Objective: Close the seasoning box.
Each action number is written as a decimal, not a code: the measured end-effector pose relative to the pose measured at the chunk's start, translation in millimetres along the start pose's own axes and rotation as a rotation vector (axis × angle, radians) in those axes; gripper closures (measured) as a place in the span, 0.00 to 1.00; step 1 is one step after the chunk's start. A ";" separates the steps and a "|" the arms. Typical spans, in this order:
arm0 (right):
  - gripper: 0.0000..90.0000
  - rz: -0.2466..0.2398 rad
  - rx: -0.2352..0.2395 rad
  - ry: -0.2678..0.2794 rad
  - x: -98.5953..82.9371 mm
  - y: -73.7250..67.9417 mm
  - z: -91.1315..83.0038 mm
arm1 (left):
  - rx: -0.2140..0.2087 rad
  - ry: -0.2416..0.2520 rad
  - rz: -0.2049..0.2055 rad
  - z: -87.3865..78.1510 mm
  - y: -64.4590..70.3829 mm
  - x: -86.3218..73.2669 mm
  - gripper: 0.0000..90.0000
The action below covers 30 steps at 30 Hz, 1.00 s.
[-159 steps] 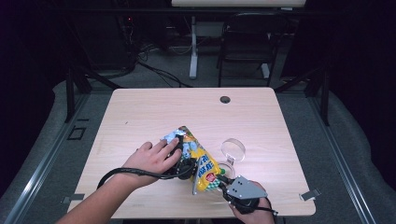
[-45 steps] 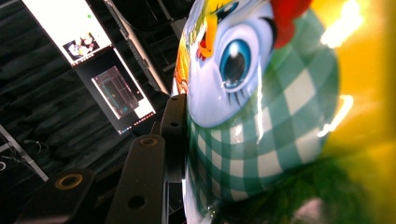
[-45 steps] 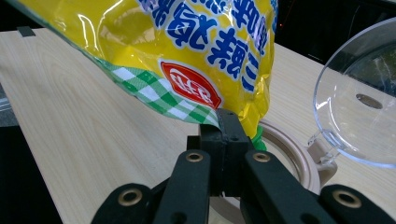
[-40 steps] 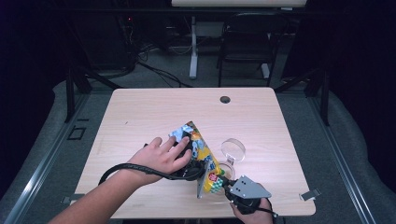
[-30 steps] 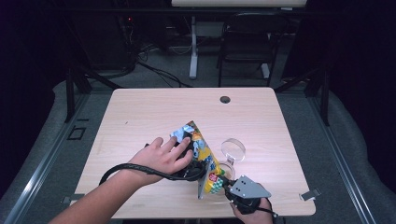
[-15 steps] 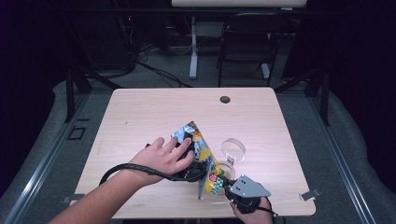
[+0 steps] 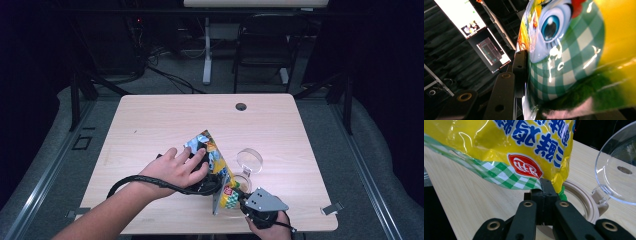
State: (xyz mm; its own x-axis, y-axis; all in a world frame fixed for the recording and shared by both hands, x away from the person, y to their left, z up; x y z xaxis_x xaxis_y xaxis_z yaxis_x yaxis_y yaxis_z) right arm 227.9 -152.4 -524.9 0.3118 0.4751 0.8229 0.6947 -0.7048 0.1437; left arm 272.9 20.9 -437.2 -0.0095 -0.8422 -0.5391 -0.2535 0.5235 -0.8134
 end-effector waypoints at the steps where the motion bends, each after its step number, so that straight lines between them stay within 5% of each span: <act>1: 1.00 0.000 0.000 0.000 0.0 0.0 0.0 | 0.000 -0.001 0.001 -0.3 -0.2 0.1 0.77; 30: 1.00 -0.002 -0.005 -0.008 -1.3 0.5 2.0 | 0.017 0.004 0.046 -5.0 -1.3 2.0 0.84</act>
State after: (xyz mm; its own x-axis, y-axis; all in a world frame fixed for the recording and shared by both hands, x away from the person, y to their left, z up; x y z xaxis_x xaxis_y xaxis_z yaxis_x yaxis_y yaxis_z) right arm 229.1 -152.4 -527.0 0.3156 0.4808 0.8181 0.6921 -0.7065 0.1482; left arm 268.3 18.0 -436.1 -0.0249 -0.8179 -0.5749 -0.2358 0.5636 -0.7917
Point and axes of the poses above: each handheld gripper's, and its own axes: z roughly forward along the jaws, x roughly out of its top, y roughly to its right, the point moved 1 cm from there along z, roughly forward along the jaws, and after that the axes turned 10 degrees about -y, right-handed, at the moved point
